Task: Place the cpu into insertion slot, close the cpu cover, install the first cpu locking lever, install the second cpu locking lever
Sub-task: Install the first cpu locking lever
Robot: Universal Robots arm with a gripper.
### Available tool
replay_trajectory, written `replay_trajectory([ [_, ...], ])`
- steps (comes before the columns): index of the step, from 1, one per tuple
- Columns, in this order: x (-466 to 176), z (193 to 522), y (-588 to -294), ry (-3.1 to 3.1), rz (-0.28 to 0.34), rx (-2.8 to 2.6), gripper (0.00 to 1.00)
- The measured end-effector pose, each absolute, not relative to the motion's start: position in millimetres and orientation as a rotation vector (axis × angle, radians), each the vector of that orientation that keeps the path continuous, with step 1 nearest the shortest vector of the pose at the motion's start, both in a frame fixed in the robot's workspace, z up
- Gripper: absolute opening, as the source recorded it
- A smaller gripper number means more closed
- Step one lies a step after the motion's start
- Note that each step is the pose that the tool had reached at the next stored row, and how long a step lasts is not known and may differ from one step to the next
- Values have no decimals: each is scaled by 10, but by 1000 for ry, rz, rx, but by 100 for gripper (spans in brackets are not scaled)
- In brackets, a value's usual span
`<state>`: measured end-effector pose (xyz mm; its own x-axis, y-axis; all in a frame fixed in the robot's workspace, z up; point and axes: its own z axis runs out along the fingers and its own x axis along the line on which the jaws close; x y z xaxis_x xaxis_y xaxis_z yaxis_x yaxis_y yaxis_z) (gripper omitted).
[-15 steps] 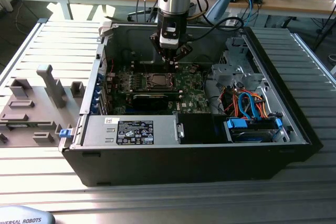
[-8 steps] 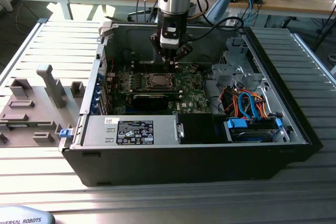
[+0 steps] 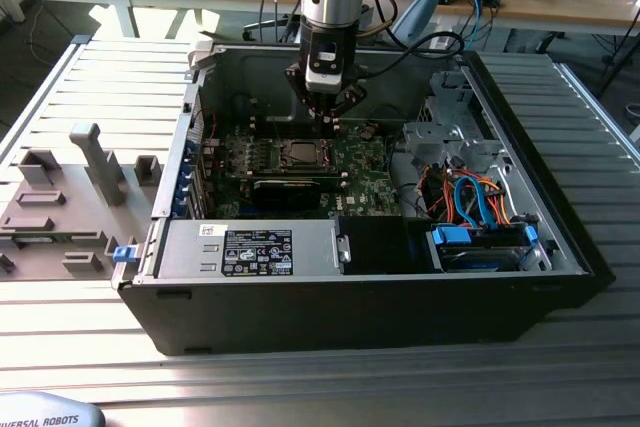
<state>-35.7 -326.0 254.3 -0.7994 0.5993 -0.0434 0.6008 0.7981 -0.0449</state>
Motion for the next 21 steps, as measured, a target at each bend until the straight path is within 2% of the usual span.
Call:
replay_trajectory([
  [21,-357,2543,-3260,2967,-87,939,11],
])
